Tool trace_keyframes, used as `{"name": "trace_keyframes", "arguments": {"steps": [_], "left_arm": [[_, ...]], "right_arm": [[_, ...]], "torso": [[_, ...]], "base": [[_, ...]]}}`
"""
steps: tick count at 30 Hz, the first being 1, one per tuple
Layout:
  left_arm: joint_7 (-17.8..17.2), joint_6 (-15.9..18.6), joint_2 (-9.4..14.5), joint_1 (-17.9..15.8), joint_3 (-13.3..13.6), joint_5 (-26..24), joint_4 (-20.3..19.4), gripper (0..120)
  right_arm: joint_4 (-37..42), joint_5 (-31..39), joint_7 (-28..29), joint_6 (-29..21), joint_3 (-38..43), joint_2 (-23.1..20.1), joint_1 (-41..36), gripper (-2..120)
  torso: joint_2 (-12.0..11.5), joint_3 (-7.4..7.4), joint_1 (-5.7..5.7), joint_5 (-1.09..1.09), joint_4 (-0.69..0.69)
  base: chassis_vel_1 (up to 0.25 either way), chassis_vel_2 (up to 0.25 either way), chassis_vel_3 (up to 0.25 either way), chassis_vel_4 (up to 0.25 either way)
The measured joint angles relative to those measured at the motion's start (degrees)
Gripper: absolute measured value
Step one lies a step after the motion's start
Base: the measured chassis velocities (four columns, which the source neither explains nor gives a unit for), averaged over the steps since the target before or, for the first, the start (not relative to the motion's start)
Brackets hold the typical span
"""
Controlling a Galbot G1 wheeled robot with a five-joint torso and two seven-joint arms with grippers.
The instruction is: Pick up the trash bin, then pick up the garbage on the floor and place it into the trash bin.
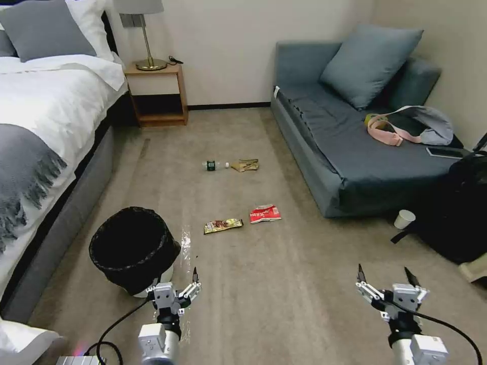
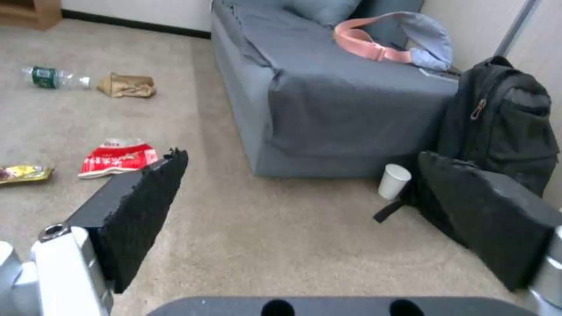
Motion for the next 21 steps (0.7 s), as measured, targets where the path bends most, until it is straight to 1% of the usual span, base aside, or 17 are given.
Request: {"name": "trace_keyframes", "arguments": {"steps": [1, 2, 3, 4, 5, 6, 7, 8, 9, 10, 11, 13, 17, 18, 20, 21], "left_arm": [[0.02, 2.84, 2.48, -2.36, -3.29, -2.18, -2.54, 100], [0.05, 3.57, 3.4, -3.23, -4.38, -2.93, -3.61, 100], [0.39, 5.39, 4.4, -4.23, -5.48, -4.1, -4.54, 100], [0.39, 5.39, 4.4, -4.23, -5.48, -4.1, -4.54, 100], [0.52, 5.81, 4.7, -4.52, -5.79, -4.39, -4.72, 100], [0.58, 5.85, 4.76, -4.59, -5.85, -4.44, -4.83, 100], [0.58, 5.85, 4.76, -4.59, -5.85, -4.44, -4.83, 100], [0.6, 5.93, 4.86, -4.65, -6.0, -4.48, -4.91, 100], [0.65, 5.94, 4.86, -4.67, -5.99, -4.49, -4.91, 100], [0.67, 5.94, 4.87, -4.68, -5.99, -4.49, -4.91, 100], [0.69, 5.95, 4.87, -4.69, -5.99, -4.49, -4.91, 100], [0.71, 5.95, 4.87, -4.7, -5.99, -4.49, -4.9, 100], [0.68, 6.66, 5.43, -4.8, -6.79, -5.49, -5.21, 100], [0.69, 7.14, 5.88, -4.93, -7.44, -6.21, -5.32, 100], [0.42, 8.92, 7.76, -5.57, -10.19, -8.81, -5.76, 100], [0.22, 10.34, 9.25, -6.06, -12.34, -10.89, -6.11, 100]], "right_arm": [[0.01, -0.01, 0.01, -0.01, 0.02, 0.0, 0.0, 100], [0.01, -0.01, 0.02, -0.01, 0.02, 0.0, 0.01, 100], [0.19, 0.49, 0.0, -0.27, 0.04, -0.51, 0.03, 100], [0.19, 0.49, 0.0, -0.27, 0.04, -0.51, 0.03, 100], [0.6, 2.25, -0.12, -1.01, 0.06, -2.18, 0.38, 100], [0.91, 3.4, -0.27, -1.45, 0.06, -3.38, 0.82, 100], [0.91, 3.4, -0.27, -1.45, 0.06, -3.38, 0.82, 100], [1.64, 7.05, -0.76, -3.0, -0.04, -6.96, 1.99, 100], [2.21, 9.96, -1.11, -4.22, -0.13, -9.83, 2.87, 100], [2.62, 11.6, -1.35, -4.88, -0.2, -11.54, 3.52, 100], [2.56, 13.03, -1.7, -5.37, -0.88, -13.07, 4.42, 100], [2.29, 13.59, -2.1, -5.5, -1.72, -13.74, 4.86, 100], [1.8, 13.83, -2.48, -5.36, -2.72, -14.09, 5.16, 100], [1.73, 13.81, -2.54, -5.24, -2.84, -14.06, 5.16, 100], [1.59, 13.64, -2.63, -5.0, -2.94, -13.98, 5.16, 100], [1.51, 13.56, -2.67, -4.89, -2.98, -13.92, 5.17, 100]], "torso": [[0.0, 0.0, 0.0, 0.07, -0.04], [0.01, -0.01, 0.0, 0.14, -0.09], [0.0, 0.0, 0.0, 0.1, -0.06], [0.0, 0.0, 0.0, 0.1, -0.06], [0.0, 0.01, 0.0, -0.04, -0.07], [0.01, 0.0, 0.0, 0.0, -0.06], [0.01, 0.0, 0.0, 0.0, -0.06], [0.0, 0.0, 0.0, 0.11, -0.02], [0.0, 0.0, 0.0, 0.02, -0.04], [0.0, 0.0, 0.0, 0.03, -0.01], [0.0, 0.0, 0.0, 0.05, -0.01], [0.0, 0.01, 0.0, 0.08, -0.01], [0.0, 0.0, 0.0, 0.06, -0.04], [0.0, 0.0, 0.0, 0.04, -0.04], [0.0, 0.0, 0.0, 0.05, -0.05], [0.0, 0.0, 0.0, 0.07, -0.04]], "base": [[0.0, 0.0, 0.0, 0.0], [0.0, 0.0, 0.0, 0.0], [0.0, 0.0, 0.0, 0.0], [0.0, 0.0, 0.0, 0.0], [0.0, 0.0, 0.0, 0.0], [0.0, 0.0, 0.0, 0.0], [0.0, 0.0, 0.0, 0.0], [0.0, 0.0, 0.0, 0.0], [0.0, 0.0, 0.0, 0.0], [0.0, 0.0, 0.0, 0.0], [0.0, 0.0, 0.0, 0.0], [0.0, 0.0, 0.0, 0.0], [0.0, 0.0, 0.0, 0.0], [0.0, 0.0, 0.0, 0.0], [0.0, 0.0, 0.0, 0.0], [0.0, 0.0, 0.0, 0.0]]}}
